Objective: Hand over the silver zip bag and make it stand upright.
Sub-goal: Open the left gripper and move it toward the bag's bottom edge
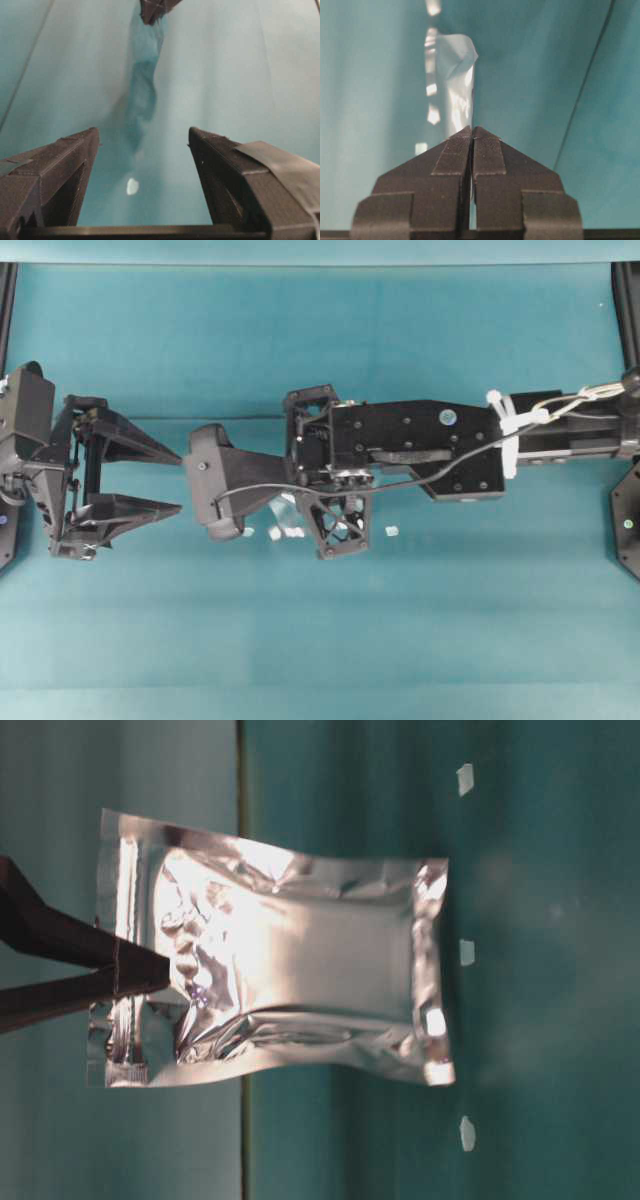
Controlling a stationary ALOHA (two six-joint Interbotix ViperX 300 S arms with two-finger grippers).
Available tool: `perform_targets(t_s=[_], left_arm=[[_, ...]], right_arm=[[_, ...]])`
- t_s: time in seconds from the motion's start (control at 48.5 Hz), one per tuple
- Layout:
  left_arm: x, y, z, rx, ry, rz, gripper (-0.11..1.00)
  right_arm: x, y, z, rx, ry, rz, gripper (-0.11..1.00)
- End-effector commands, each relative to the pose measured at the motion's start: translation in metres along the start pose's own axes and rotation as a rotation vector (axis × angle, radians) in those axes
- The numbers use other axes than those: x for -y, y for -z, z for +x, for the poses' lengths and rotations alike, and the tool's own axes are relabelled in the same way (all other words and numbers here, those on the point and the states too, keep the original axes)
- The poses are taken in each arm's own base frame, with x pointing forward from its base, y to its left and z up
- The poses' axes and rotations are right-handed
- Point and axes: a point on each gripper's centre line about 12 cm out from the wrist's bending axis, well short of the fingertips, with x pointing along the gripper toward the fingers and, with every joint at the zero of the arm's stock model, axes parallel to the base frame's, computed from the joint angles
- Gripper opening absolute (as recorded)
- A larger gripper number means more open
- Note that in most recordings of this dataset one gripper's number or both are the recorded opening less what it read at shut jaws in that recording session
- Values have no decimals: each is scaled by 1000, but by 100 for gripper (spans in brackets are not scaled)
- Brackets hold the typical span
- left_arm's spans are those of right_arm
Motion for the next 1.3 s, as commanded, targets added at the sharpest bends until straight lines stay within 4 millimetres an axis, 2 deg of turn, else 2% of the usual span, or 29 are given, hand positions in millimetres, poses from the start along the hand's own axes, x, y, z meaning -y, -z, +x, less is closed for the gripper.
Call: perform_targets(t_s=[0.0, 0.392, 0.578, 1.052, 1.279], left_arm=[[0, -6, 1, 20, 1, -1, 82], [1, -6, 2, 20, 4, 0, 82], [3, 3, 10, 2, 15, 5, 82], [11, 25, 65, -11, 52, 14, 83], [15, 32, 90, -22, 61, 16, 86]], right_arm=[[2, -3, -12, 33, 9, 8, 0], [3, -1, -9, 20, 6, 37, 0], [2, 1, -4, 12, 3, 44, 0], [-1, 1, -3, 11, -15, 56, 0], [-1, 3, -4, -6, -17, 121, 0]])
